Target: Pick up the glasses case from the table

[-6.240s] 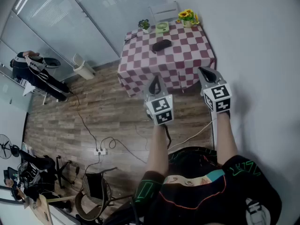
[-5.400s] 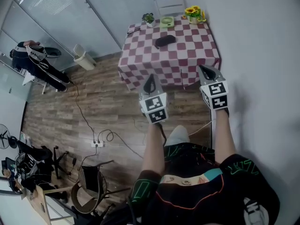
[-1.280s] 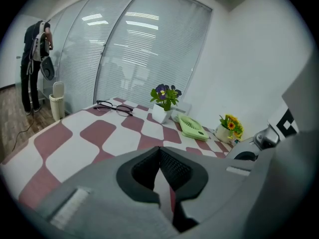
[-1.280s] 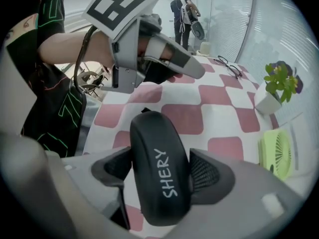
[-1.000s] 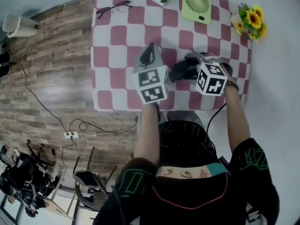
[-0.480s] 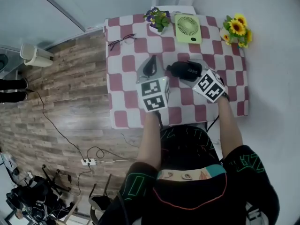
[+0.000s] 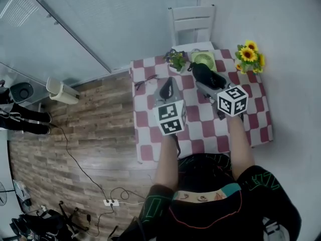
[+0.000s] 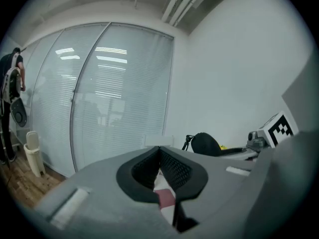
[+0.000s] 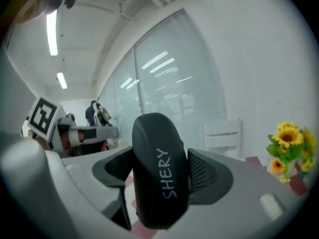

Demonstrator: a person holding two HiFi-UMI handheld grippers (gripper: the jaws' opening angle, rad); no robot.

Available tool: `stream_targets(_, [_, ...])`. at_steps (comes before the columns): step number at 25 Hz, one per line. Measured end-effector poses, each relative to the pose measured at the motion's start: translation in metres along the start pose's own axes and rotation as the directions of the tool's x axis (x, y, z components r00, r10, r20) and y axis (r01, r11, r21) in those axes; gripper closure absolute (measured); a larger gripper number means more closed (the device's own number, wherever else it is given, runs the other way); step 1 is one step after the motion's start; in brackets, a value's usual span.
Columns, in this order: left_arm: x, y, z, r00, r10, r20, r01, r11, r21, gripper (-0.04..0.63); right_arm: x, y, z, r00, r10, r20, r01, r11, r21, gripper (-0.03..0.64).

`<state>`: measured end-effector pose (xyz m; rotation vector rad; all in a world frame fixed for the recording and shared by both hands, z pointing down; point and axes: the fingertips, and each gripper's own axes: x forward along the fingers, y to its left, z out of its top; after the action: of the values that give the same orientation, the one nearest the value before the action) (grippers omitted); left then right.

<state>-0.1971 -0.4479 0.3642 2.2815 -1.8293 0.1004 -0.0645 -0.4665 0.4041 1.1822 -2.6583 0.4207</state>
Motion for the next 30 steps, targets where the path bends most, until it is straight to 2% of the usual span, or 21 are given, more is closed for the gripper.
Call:
stream_targets(3, [-0.003,-0.005,0.027,0.998,-0.01,0.055,0.009,1.0,0.018,0.589,-0.009,-0.011,0.035,0.991,-0.041,0.126,0.027,0.994,0.107,0.273])
stream_targets(6, [-0.002,-0.004,0.049,0.994,-0.004,0.107,-0.001,0.999,0.041,0.589,-0.019,-0.02,0.064,0.975,-0.103,0.198,0.081,0.99,0.118,0.273])
stream_targets(11, [0.003,0.003,0.093,0.983,0.032,0.182,-0.049,0.995,0.09,0.589,-0.042,-0.023,0.124,0.911,-0.19,0.365,0.155,0.98,0.123,0.273])
stream_targets(13, [-0.005,-0.002,0.101,0.978,0.04,0.203,-0.064,0.991,0.114,0.589,-0.053,-0.021,0.13,0.898,-0.218,0.382,0.191,0.976,0.108,0.273])
stream_targets(16, [-0.015,-0.011,0.095,0.976,0.042,0.212,-0.073,0.987,0.144,0.589,-0.064,-0.015,0.127,0.899,-0.207,0.386,0.188,0.978,0.087,0.273])
stream_targets(25, [-0.025,-0.004,0.082,0.971,0.05,0.234,-0.083,0.988,0.131,0.589,-0.059,-0.008,0.109,0.917,-0.187,0.353,0.173,0.982,0.073,0.273])
stream_targets(30, [-0.034,0.006,0.079,0.97,0.063,0.234,-0.096,0.987,0.132,0.589,-0.055,-0.001,0.11,0.915,-0.172,0.364,0.152,0.985,0.084,0.273])
